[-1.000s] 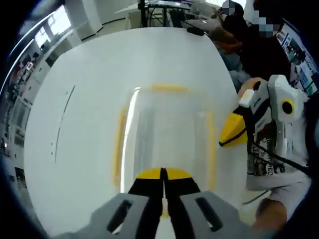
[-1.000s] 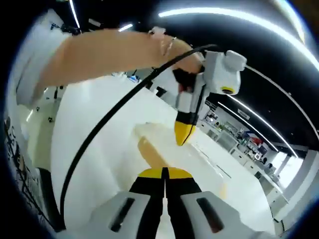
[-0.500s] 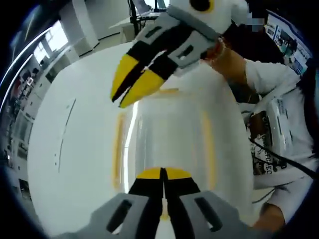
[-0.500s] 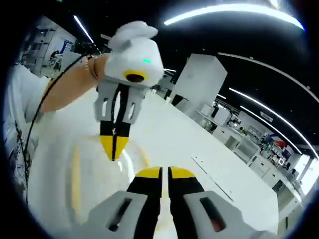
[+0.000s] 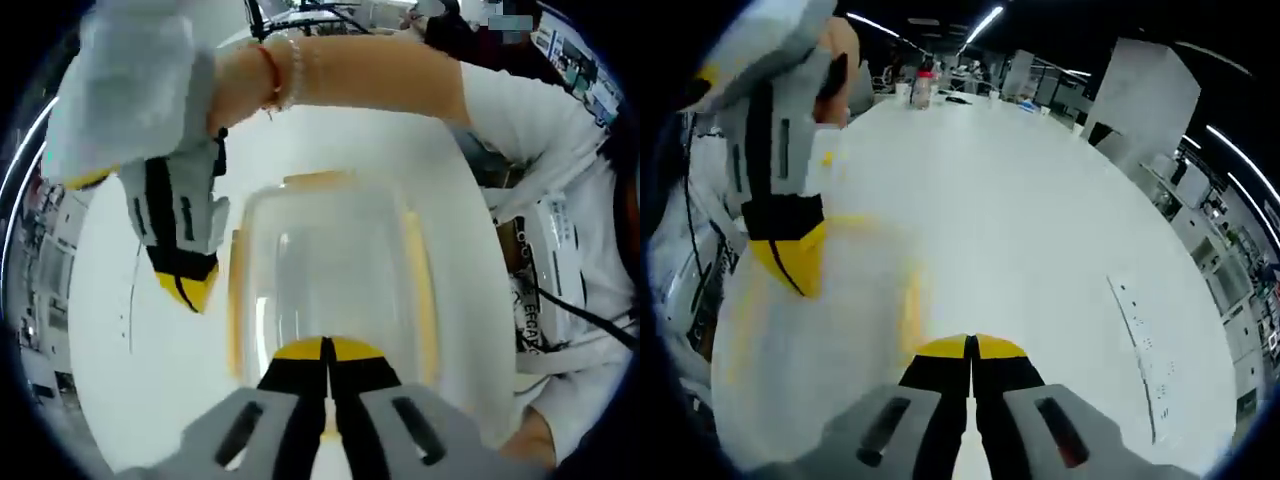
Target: Snap each plastic latch of the storage box into its locked position after aligning the lid with the box until every specified latch is closed and the lid sits flush.
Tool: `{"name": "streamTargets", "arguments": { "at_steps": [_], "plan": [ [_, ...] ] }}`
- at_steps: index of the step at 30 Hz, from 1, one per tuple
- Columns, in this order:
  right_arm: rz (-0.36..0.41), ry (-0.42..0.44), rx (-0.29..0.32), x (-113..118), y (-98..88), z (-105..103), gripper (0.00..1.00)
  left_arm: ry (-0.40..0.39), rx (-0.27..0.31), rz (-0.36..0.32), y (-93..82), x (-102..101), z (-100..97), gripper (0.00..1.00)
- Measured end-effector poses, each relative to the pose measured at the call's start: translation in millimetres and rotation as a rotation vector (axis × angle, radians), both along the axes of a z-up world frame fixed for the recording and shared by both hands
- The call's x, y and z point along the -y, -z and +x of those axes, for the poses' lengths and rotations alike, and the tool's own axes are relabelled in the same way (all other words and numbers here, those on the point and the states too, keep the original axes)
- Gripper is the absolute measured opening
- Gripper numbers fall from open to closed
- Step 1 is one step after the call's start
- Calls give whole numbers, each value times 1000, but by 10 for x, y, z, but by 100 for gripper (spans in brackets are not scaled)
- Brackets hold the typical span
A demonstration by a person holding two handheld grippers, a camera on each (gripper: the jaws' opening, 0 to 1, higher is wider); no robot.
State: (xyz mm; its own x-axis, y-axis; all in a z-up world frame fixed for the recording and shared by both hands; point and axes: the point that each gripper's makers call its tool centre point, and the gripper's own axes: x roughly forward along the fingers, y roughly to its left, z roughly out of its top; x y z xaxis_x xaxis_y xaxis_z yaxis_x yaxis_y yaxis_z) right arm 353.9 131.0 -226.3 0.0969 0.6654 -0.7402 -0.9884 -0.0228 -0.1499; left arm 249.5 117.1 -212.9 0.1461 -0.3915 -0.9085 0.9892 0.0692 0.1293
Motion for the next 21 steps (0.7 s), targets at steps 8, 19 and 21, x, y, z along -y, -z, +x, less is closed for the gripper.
{"name": "streamTargets", "arguments": {
  "at_steps": [8, 19, 21],
  "plan": [
    [-161, -126, -63, 52, 139, -42, 0, 41, 64, 36, -34, 56, 56, 0],
    [-335, -236, -185, 118, 186, -143, 0, 49, 54, 65, -79, 92, 75, 0],
    [-393, -218, -249, 121, 207, -153, 0, 39, 36, 65, -82, 88, 86, 0]
  ]
}}
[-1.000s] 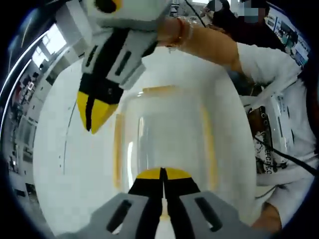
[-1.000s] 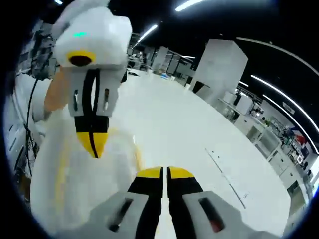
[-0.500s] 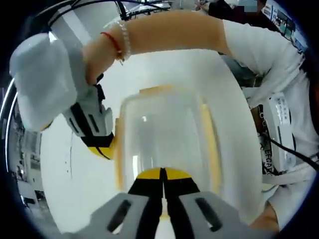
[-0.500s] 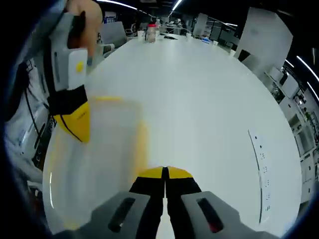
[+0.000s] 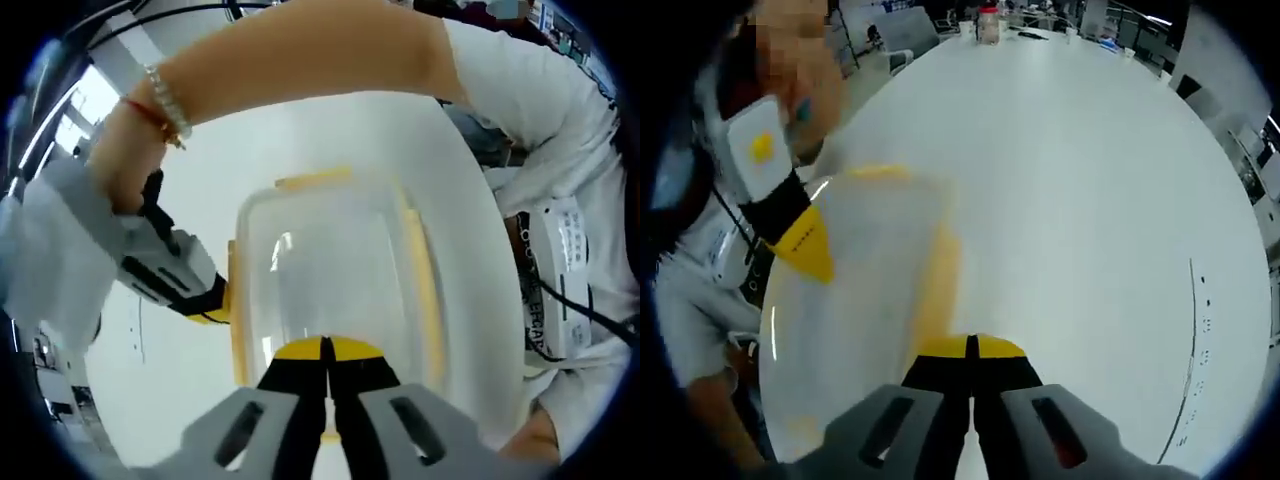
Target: Snap each plastic latch of the storage box into its locked position after aligning the lid with the box until every specified latch is closed and the lid sits flush.
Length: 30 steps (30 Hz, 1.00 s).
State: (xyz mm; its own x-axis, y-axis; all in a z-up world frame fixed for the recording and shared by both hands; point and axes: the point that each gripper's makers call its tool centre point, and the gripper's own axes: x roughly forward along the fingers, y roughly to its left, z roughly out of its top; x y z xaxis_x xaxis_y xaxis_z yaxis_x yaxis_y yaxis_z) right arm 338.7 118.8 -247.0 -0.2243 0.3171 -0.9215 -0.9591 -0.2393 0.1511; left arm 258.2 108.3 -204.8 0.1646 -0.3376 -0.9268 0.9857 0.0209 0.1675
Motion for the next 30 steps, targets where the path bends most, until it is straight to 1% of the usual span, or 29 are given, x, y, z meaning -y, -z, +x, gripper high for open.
{"name": "streamTargets", "arguments": {
  "at_steps": [1, 2, 4, 9, 13, 14, 16, 18, 19, 24, 25, 26, 27, 30],
  "plan": [
    [-20, 2, -16, 3, 1, -1, 0, 3, 1, 4, 4, -5, -10, 0],
    [-27, 1, -12, -16, 4, 13, 0, 4, 4, 8, 5, -5, -12, 0],
    [-49, 9, -26, -17, 4, 13, 0, 17, 18, 19, 4, -12, -16, 0],
    [-103, 21, -72, -18, 14, -18, 0, 3, 28, 47, -10, -41, 12, 0],
    [-134, 20, -89, -26, 12, -4, 0, -2, 33, 69, -10, -51, 16, 0],
    [-140, 23, -104, -24, 11, -6, 0, -11, 32, 74, -12, -57, 21, 0],
    [-145, 18, -110, -22, 12, -9, 0, -5, 36, 87, -12, -58, 19, 0],
    [-145, 18, -140, -22, 7, -9, 0, -11, 32, 92, -16, -65, 29, 0],
    [-146, 19, -143, -22, 7, -9, 0, -13, 30, 95, -18, -68, 34, 0],
    [-144, 16, -178, 4, 11, -1, 0, -21, 24, 95, -25, -59, 60, 0],
    [-144, 11, -175, 8, 10, -11, 0, -20, 22, 95, -26, -53, 70, 0],
    [-145, 19, -190, 18, 19, -17, 0, -25, 18, 94, -26, -49, 75, 0],
    [-144, 15, -189, 23, 22, -29, 0, -19, 18, 97, -22, -42, 71, 0],
    [-136, 22, -227, 30, 47, -35, 0, -22, 14, 104, -16, -24, 86, 0]
  ]
}}
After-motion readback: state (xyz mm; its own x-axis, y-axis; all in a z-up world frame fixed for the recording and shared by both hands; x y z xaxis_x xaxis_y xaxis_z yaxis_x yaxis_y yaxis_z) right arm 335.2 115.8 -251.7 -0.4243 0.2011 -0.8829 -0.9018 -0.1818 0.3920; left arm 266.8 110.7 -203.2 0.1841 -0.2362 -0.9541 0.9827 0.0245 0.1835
